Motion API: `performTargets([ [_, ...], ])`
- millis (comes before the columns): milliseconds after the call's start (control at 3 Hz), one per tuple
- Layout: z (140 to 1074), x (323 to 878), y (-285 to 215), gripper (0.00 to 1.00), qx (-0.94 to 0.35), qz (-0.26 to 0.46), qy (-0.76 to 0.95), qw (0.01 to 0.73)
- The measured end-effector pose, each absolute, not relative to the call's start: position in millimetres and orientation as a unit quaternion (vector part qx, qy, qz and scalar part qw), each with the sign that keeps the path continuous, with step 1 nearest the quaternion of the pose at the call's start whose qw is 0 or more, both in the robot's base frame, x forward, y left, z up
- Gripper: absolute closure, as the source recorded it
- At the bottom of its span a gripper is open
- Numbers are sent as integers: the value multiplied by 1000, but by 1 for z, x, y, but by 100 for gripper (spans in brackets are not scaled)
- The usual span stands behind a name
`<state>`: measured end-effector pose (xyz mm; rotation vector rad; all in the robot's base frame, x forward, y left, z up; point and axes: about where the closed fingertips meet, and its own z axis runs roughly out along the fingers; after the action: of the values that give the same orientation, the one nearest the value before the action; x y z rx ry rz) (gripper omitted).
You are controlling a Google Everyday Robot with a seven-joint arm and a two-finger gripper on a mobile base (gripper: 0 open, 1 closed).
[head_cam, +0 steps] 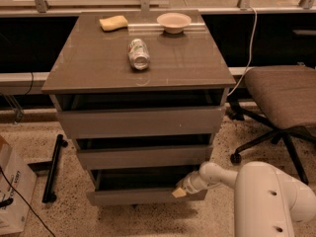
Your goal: Open bottom drawer
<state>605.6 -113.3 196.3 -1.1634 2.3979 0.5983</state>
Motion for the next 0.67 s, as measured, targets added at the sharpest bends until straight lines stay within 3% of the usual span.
performTargets([
  [333, 197, 606, -114, 85, -417, 214, 859, 204],
  [667, 198, 606, -114, 62, -417, 214, 859, 204],
])
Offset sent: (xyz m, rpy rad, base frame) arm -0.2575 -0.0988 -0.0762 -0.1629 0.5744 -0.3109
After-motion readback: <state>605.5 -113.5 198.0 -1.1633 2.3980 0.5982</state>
